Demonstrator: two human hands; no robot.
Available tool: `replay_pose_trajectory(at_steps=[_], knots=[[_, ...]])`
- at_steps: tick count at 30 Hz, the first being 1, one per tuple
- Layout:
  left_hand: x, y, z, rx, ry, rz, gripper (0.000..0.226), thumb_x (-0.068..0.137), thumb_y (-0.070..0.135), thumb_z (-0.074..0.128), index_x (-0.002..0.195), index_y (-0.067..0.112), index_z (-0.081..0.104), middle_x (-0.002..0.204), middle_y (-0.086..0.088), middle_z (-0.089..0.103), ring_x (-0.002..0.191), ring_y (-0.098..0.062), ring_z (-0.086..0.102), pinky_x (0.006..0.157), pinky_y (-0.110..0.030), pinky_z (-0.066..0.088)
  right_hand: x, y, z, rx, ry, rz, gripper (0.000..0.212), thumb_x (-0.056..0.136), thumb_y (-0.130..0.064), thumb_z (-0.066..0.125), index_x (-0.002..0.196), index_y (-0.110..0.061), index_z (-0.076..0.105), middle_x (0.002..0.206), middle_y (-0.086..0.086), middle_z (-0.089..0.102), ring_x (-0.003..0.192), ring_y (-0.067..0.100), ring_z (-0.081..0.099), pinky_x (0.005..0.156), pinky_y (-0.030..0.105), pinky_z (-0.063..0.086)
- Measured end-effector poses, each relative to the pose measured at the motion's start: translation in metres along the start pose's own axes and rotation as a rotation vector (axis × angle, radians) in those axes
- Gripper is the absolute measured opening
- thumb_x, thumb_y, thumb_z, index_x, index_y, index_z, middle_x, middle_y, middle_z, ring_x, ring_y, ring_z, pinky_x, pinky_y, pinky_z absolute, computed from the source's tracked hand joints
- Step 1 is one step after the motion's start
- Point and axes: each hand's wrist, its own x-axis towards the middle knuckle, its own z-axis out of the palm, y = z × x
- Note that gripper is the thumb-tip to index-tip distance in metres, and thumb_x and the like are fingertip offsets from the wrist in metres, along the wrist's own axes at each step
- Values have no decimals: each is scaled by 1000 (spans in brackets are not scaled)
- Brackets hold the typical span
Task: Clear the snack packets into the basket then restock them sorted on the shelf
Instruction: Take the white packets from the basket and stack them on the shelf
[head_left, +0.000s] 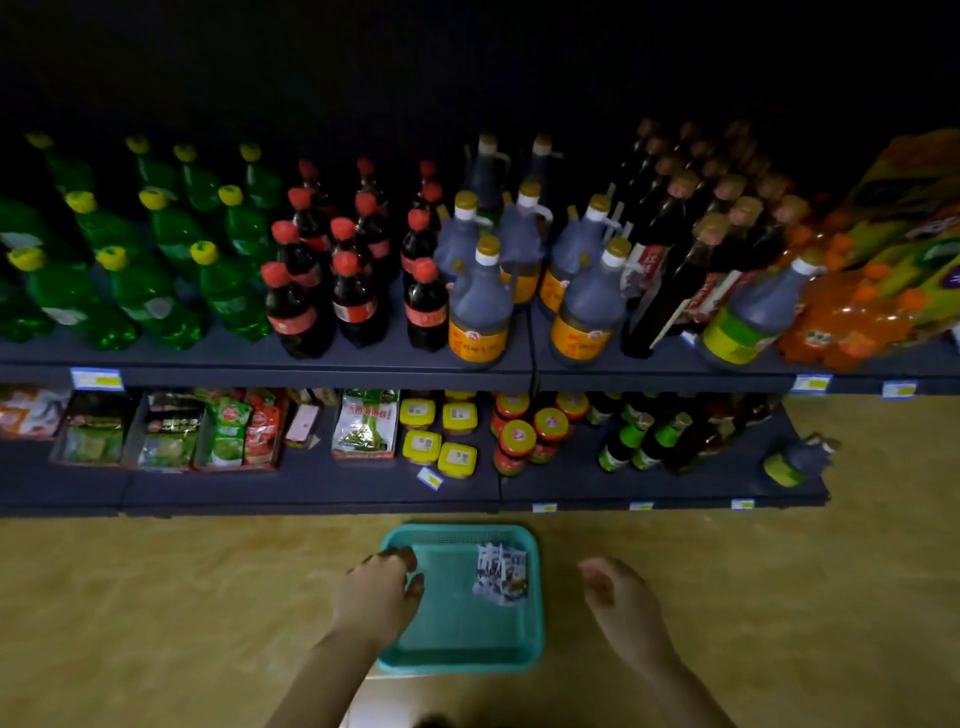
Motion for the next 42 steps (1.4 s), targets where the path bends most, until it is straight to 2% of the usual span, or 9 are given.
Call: replay_pose_trajectory(at_steps=[7, 10, 14, 17, 23, 28, 31, 35, 42], knots=[[127, -34, 173, 47, -75, -5, 28, 94, 36, 39, 115, 25, 54, 117, 6, 63, 110, -18, 59, 87, -29, 47, 128, 119, 158, 78, -94, 42, 20, 88, -3, 56, 93, -19, 68, 99, 6, 71, 65, -30, 49, 62, -1, 39], [183, -53, 257, 33, -69, 4, 27, 93, 36, 41, 112, 24, 57, 114, 4, 66, 108, -19, 61, 86, -30, 48, 188, 181, 245, 79, -143, 64, 42, 92, -3, 50, 82, -41, 65, 99, 11, 71, 69, -1, 63, 70, 11, 49], [253, -74, 352, 48, -77, 32, 27, 91, 35, 41, 110, 24, 57, 114, 1, 65, 107, -22, 61, 86, -33, 49, 260, 233, 333, -78, -189, 39, 29, 97, -10, 38, 124, -6, 49, 107, 6, 63, 67, 0, 48, 61, 8, 42], [291, -87, 407, 64, -94, 34, 26, 89, 33, 42, 106, 22, 58, 115, -3, 65, 108, -25, 60, 84, -33, 48, 297, 256, 373, -164, -183, 42, 48, 100, -21, 34, 144, -7, 24, 136, 14, 48, 101, 18, 56, 82, 22, 43], [338, -92, 484, 19, -108, 46, 27, 89, 32, 45, 107, 14, 55, 116, -9, 63, 108, -28, 60, 83, -34, 48, 322, 280, 430, -190, -91, 16, 69, 98, -36, 37, 148, -5, 2, 156, 12, 18, 140, 24, 27, 110, 27, 24], [343, -99, 502, -101, -21, 29, 23, 89, 32, 48, 103, 15, 56, 106, -7, 66, 96, -27, 62, 77, -32, 50, 326, 297, 447, -193, 118, -119, 73, 69, -26, 81, 129, 2, 52, 136, 21, 49, 116, 38, 55, 88, 39, 51], [344, -101, 509, -185, 5, -4, 28, 89, 39, 50, 102, 15, 56, 103, -5, 65, 91, -25, 62, 71, -30, 48, 327, 295, 452, 24, 12, -22, 57, 97, -35, 40, 148, -15, 22, 152, 10, 28, 134, 25, 37, 99, 28, 37], [344, -88, 525, -361, -76, 0, 45, 86, 58, 47, 99, 17, 56, 97, -5, 63, 86, -22, 61, 76, -32, 51, 334, 296, 463, 313, -49, 124, 52, 98, -37, 34, 142, -9, 34, 123, 12, 59, 104, 25, 60, 73, 25, 43], [346, -66, 539, -536, -140, -145, 77, 69, 69, 59, 119, 11, 47, 117, -9, 48, 104, -23, 48, 87, -31, 42, 340, 299, 465, 682, -153, 393, 55, 98, -45, 26, 135, -11, 47, 143, 15, 44, 126, 29, 47, 108, 38, 35]])
